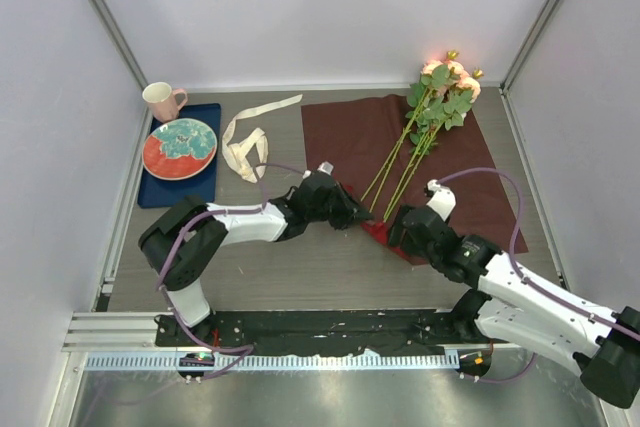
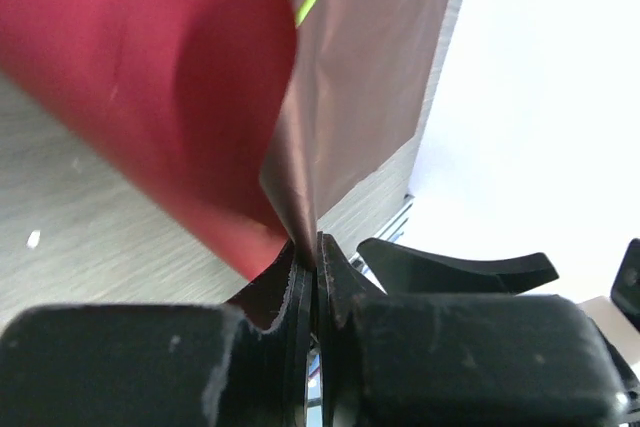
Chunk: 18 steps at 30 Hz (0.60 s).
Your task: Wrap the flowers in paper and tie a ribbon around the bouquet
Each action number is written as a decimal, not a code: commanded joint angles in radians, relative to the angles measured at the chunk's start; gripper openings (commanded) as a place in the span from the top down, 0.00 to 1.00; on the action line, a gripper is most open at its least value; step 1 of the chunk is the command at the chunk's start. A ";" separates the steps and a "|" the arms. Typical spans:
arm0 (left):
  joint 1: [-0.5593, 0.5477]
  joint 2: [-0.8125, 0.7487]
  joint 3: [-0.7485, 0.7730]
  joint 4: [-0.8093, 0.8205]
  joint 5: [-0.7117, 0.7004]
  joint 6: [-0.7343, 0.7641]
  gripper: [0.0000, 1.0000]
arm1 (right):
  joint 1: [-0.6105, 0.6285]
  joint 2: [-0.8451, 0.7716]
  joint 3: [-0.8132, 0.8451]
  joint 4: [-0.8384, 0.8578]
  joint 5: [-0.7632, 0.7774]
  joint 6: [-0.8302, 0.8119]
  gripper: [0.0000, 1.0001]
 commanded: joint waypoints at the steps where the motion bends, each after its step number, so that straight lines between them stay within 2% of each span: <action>1: 0.059 0.056 0.094 0.041 0.075 0.026 0.92 | -0.095 0.031 0.074 0.026 -0.026 -0.082 0.28; 5: 0.109 0.095 0.155 0.012 0.097 0.037 0.93 | -0.239 0.074 0.100 0.103 -0.216 -0.214 0.28; 8: 0.136 0.121 0.189 0.000 0.123 0.047 0.93 | -0.250 0.145 0.158 0.132 -0.281 -0.323 0.25; 18: 0.164 0.193 0.262 -0.045 0.177 0.075 0.94 | -0.258 0.431 0.312 0.178 -0.304 -0.528 0.26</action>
